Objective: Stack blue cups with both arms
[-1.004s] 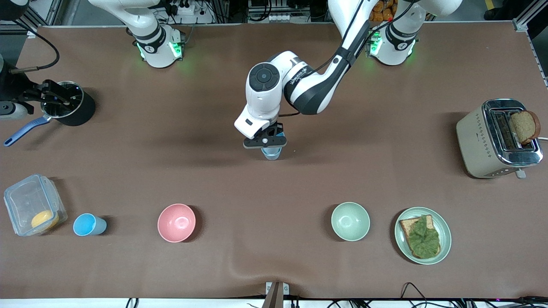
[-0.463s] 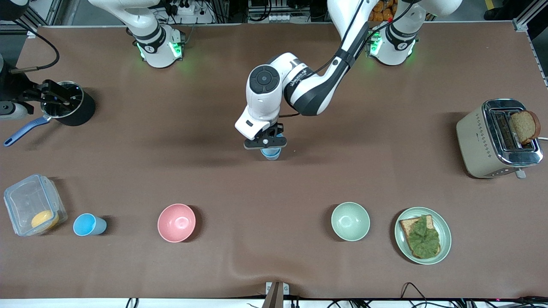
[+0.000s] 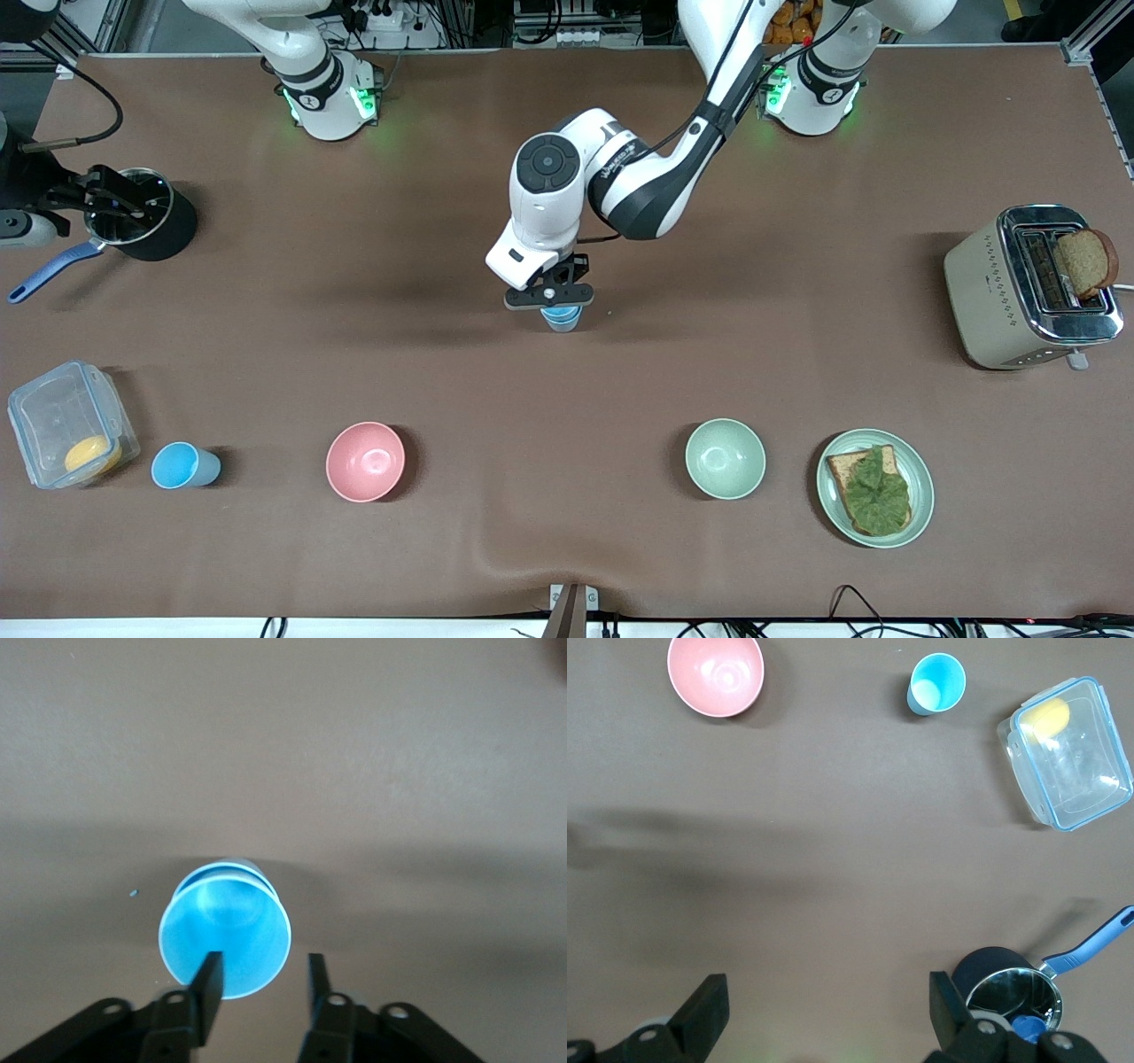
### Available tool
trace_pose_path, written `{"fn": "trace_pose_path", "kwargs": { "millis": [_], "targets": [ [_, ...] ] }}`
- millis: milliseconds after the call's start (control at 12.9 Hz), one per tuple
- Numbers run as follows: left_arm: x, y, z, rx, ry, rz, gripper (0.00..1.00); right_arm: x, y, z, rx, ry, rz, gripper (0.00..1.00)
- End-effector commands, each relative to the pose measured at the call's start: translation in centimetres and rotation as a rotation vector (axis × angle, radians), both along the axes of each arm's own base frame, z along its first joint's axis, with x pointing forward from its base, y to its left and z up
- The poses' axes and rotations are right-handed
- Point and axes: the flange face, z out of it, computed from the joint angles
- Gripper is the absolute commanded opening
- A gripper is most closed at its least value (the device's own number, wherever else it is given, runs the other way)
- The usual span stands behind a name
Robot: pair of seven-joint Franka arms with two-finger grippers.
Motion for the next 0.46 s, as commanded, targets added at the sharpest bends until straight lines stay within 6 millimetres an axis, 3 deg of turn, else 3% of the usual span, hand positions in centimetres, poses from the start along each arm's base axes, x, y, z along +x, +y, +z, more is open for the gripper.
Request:
{"fn": "trace_pose_path", "kwargs": {
  "millis": [0, 154, 386],
  "targets": [
    [1.9, 4.4, 4.5, -0.021, -0.007, 0.072, 1.00, 0.0, -0.5, 0.4, -0.016, 0.004, 0.003, 1.00],
    [3.3, 9.1, 7.5, -0.032, -0.006, 0.123, 1.00, 0.0, -0.4, 0.4, -0.016, 0.004, 0.006, 1.00],
    [3.8, 15.7, 11.5, -0.018, 0.014, 0.122, 1.00, 0.0, -0.4, 0.4, -0.014, 0.004, 0.006, 1.00]
  ]
}}
